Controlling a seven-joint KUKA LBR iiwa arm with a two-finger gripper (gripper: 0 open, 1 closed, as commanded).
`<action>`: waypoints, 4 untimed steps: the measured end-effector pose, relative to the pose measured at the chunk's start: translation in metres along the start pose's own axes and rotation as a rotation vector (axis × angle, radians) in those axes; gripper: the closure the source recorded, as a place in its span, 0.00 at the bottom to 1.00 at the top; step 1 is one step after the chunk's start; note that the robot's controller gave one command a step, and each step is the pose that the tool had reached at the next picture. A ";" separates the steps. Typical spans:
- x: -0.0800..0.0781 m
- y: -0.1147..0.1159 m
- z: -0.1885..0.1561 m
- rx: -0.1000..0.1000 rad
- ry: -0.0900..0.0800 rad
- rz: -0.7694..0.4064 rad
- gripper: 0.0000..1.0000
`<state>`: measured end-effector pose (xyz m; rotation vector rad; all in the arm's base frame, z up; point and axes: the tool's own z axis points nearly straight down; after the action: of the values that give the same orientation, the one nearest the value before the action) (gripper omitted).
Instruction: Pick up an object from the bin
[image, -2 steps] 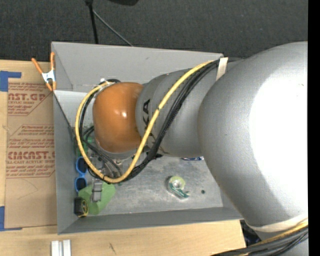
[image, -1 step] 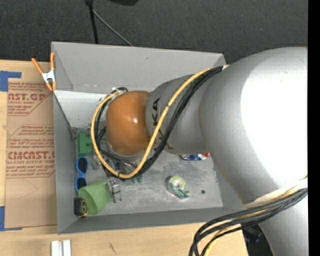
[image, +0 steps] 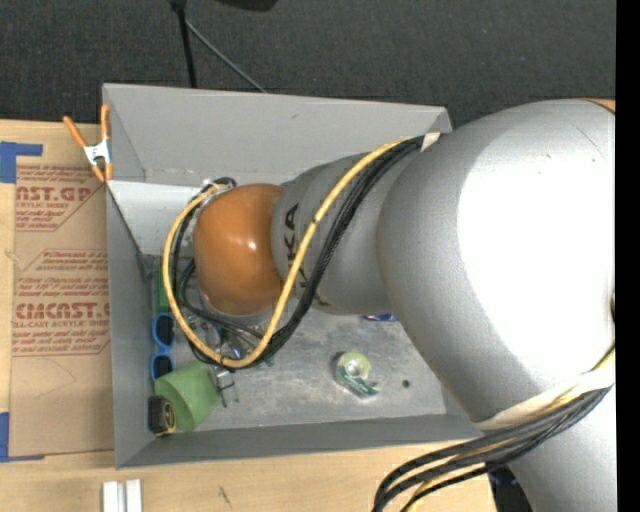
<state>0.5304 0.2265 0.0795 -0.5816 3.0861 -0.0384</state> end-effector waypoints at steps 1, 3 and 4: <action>0.039 0.017 0.003 -0.007 -0.002 -0.018 0.00; 0.034 0.011 -0.195 -0.025 -0.015 0.022 1.00; 0.040 0.007 -0.113 -0.024 -0.005 -0.312 1.00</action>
Offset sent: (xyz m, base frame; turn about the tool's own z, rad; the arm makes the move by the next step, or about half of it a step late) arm -0.0478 0.0105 -0.0095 -0.0231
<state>0.4901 0.2210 0.1926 -1.0554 2.9617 0.0007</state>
